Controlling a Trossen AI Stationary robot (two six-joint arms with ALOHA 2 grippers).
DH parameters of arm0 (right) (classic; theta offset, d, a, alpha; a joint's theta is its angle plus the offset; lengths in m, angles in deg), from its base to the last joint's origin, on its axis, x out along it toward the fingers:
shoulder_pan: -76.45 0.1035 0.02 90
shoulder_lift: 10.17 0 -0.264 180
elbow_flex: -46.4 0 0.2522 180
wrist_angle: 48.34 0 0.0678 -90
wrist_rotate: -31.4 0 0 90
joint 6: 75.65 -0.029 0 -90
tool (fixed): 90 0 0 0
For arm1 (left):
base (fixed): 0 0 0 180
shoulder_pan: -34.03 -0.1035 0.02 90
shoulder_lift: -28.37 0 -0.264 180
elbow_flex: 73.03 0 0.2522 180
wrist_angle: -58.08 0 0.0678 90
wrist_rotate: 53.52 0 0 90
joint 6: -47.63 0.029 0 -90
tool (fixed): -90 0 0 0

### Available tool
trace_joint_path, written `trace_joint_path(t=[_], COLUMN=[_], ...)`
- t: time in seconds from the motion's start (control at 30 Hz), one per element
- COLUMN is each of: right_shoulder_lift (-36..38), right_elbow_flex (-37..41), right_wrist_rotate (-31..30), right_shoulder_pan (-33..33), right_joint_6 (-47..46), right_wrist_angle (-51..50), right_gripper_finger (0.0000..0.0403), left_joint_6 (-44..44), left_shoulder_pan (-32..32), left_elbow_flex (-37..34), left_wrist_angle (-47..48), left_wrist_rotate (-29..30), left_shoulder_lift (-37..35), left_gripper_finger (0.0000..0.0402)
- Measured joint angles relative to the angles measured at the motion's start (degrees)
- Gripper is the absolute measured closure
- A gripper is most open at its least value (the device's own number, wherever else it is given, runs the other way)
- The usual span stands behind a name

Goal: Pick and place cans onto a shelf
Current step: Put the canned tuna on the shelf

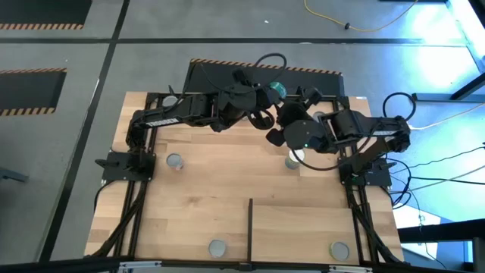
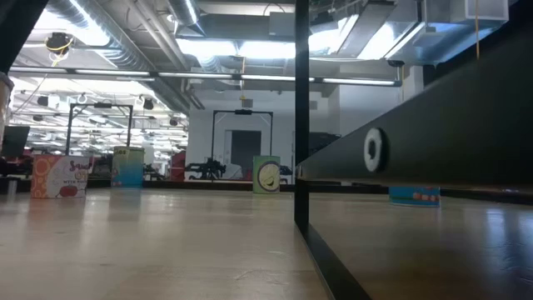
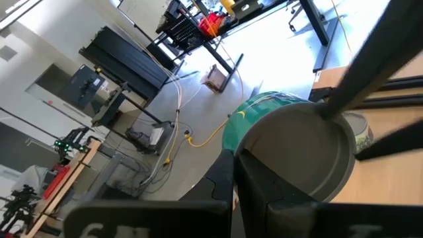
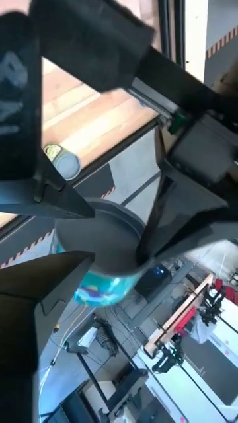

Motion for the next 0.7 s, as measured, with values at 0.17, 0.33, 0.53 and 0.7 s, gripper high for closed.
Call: trace_joint_path(t=[0.17, 0.33, 0.53, 0.7], right_shoulder_lift=[0.0, 0.1, 0.1, -0.1], right_elbow_flex=[0.0, 0.0, 0.0, 0.0], right_wrist_rotate=[-5.1, -5.3, -3.6, -3.7], right_shoulder_pan=[2.0, 2.3, 1.2, 0.2], right_joint_6=[-0.4, -3.5, -3.5, -3.5], right_wrist_angle=[0.1, 0.1, 0.1, 0.1], right_gripper_finger=[0.0309, 0.0309, 0.0309, 0.0309], left_joint_6=[0.0, 0.0, 0.0, 0.0], left_shoulder_pan=[0.1, 0.0, 0.2, 0.7], left_elbow_flex=[0.0, 0.0, 0.0, 0.0], left_wrist_angle=[0.3, 0.3, 0.3, 0.1], left_wrist_rotate=[0.9, 1.0, 0.2, -0.5], left_shoulder_lift=[0.0, 0.0, 0.0, 0.0], left_gripper_finger=[0.0401, 0.0401, 0.0401, 0.0401])
